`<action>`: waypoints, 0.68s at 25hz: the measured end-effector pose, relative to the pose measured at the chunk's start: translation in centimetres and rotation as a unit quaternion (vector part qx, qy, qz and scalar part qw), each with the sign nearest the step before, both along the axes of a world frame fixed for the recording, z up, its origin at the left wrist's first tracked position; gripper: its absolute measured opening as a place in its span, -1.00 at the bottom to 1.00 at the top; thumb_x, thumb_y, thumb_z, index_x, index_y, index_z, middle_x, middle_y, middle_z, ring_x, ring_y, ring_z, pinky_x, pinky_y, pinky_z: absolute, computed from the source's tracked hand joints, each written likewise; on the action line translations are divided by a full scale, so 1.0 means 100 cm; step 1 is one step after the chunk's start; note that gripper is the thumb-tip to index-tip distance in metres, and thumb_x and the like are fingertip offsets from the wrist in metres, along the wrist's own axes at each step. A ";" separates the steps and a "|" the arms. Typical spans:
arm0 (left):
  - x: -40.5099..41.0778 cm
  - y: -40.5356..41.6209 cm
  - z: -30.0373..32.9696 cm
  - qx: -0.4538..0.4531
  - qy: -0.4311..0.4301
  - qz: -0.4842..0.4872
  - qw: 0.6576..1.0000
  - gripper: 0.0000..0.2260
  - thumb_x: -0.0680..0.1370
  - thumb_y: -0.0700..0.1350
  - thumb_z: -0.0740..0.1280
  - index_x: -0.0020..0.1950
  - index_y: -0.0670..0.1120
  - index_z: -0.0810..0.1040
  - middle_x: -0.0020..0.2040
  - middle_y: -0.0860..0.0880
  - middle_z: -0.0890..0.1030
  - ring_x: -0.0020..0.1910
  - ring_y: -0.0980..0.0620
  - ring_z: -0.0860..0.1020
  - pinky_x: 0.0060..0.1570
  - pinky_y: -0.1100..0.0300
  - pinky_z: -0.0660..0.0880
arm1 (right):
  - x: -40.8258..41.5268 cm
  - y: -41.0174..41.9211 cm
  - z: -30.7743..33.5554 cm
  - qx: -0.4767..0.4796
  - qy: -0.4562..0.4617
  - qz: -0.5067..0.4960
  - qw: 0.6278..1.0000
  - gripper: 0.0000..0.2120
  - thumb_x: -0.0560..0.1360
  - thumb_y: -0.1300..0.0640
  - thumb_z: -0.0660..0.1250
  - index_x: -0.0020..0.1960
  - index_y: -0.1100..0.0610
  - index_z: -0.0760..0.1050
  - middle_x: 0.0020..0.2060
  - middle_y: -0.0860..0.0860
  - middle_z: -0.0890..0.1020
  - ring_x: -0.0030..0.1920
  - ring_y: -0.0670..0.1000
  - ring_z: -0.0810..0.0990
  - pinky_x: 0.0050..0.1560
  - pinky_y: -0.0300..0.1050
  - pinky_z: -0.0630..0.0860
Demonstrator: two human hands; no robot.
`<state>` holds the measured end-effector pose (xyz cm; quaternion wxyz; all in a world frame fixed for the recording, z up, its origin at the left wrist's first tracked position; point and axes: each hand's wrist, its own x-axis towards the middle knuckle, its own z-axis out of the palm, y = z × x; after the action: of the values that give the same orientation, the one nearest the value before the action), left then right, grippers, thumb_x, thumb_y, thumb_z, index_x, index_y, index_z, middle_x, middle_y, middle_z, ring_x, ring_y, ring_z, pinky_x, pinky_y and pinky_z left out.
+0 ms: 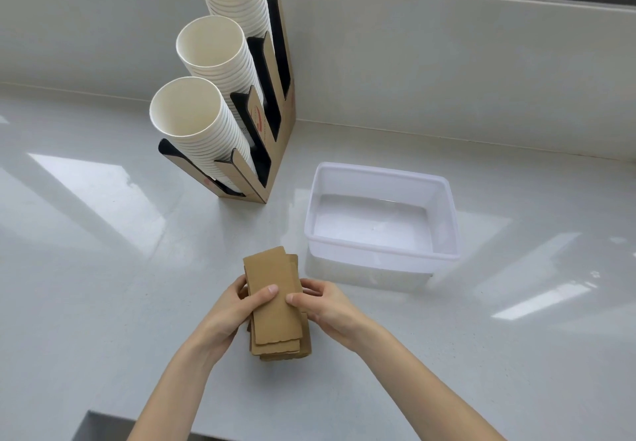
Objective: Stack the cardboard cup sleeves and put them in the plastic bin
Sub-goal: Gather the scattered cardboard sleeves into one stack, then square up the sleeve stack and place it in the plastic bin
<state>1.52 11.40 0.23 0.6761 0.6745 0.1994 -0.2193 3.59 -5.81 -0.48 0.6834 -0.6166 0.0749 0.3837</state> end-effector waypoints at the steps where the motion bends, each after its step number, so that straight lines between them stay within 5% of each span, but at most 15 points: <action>1: -0.002 -0.001 0.000 -0.006 -0.006 0.001 1.000 -0.17 0.00 0.19 0.53 0.21 -0.06 0.44 0.11 -0.10 0.59 0.04 -0.04 0.59 0.05 0.02 0.53 | 0.000 -0.003 0.000 0.012 -0.005 0.008 1.000 -0.42 0.33 0.12 0.38 0.30 0.25 0.36 0.22 0.17 0.54 0.19 0.09 0.55 0.22 -0.12 0.50; 7: -0.017 -0.014 0.001 -0.011 -0.045 -0.025 0.999 -0.15 -0.06 0.27 0.53 0.17 0.02 0.46 0.09 0.03 0.60 -0.06 0.16 0.63 -0.19 0.32 0.54 | -0.010 -0.021 0.000 0.019 -0.018 0.025 0.999 -0.46 0.33 0.13 0.41 0.29 0.16 0.41 0.24 0.13 0.54 0.19 0.09 0.57 0.21 -0.07 0.52; 11: -0.026 -0.033 0.008 0.013 -0.107 -0.037 0.994 -0.20 -0.11 0.35 0.49 0.08 0.14 0.45 0.04 0.10 0.60 -0.09 0.26 0.60 -0.28 0.44 0.52 | -0.022 -0.042 0.012 -0.041 -0.107 0.009 0.993 -0.52 0.40 0.19 0.41 0.28 0.00 0.36 0.16 -0.07 0.54 0.14 -0.11 0.55 0.06 -0.30 0.55; 14: -0.020 -0.053 0.011 0.024 -0.149 -0.076 0.986 -0.19 0.10 0.14 0.55 0.29 0.11 0.33 0.14 0.13 0.55 0.08 0.15 0.55 -0.15 0.44 0.53 | -0.028 -0.065 0.020 -0.057 -0.175 -0.026 0.983 -0.48 0.40 0.30 0.39 0.23 -0.11 0.34 0.27 0.02 0.42 0.22 -0.15 0.47 0.17 -0.34 0.49; 17: -0.005 -0.075 0.014 0.036 -0.202 -0.110 0.972 -0.32 0.29 -0.17 0.50 0.27 0.22 0.28 0.17 0.15 0.52 0.13 0.19 0.51 -0.08 0.48 0.49 | -0.029 -0.088 0.028 -0.056 -0.227 -0.059 0.971 -0.40 0.39 0.39 0.36 0.18 -0.20 0.32 0.25 -0.05 0.39 0.22 -0.29 0.43 0.20 -0.43 0.43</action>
<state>1.01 3.89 1.64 0.6492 0.7468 -0.0091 -0.1438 0.65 -14.59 2.29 0.6686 -0.7189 -0.0245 0.1884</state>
